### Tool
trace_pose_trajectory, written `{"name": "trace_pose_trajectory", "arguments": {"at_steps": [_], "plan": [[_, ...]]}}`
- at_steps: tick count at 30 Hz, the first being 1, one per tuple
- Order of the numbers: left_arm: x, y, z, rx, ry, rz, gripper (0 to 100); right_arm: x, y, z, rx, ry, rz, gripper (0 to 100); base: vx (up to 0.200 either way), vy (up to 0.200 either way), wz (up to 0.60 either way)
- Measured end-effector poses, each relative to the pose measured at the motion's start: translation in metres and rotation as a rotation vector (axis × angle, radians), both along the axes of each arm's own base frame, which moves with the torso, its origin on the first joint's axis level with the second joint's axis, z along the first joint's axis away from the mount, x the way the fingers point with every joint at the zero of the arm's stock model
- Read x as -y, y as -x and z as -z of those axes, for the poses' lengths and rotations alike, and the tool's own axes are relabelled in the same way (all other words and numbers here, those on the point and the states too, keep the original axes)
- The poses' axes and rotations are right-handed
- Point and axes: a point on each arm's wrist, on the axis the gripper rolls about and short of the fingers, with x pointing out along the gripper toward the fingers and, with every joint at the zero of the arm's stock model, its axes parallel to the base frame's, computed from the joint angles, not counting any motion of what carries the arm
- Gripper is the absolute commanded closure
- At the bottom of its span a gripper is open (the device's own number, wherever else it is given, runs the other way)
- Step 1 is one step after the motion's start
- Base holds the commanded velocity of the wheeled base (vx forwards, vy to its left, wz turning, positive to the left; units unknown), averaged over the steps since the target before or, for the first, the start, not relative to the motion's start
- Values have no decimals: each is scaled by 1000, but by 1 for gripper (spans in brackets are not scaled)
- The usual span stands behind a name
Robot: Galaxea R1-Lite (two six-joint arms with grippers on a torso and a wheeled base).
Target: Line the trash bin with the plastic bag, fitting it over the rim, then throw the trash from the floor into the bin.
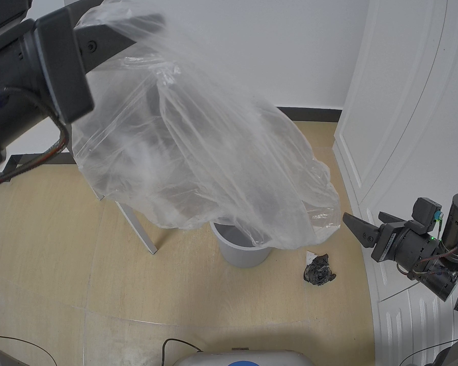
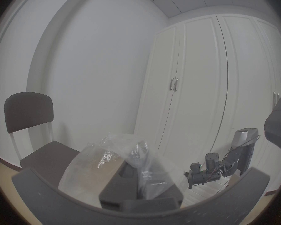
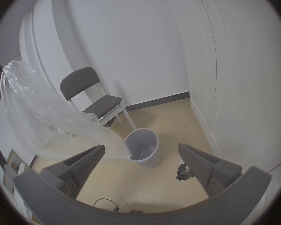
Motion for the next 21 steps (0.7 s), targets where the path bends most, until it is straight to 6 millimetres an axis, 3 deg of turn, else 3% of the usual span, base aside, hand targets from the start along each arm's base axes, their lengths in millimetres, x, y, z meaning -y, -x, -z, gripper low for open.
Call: {"name": "trace_pose_trajectory", "arguments": {"at_steps": [21], "plan": [[4, 3, -6, 44, 48, 54, 100, -12, 0, 12, -71, -83, -91, 0, 0, 0, 0]]}}
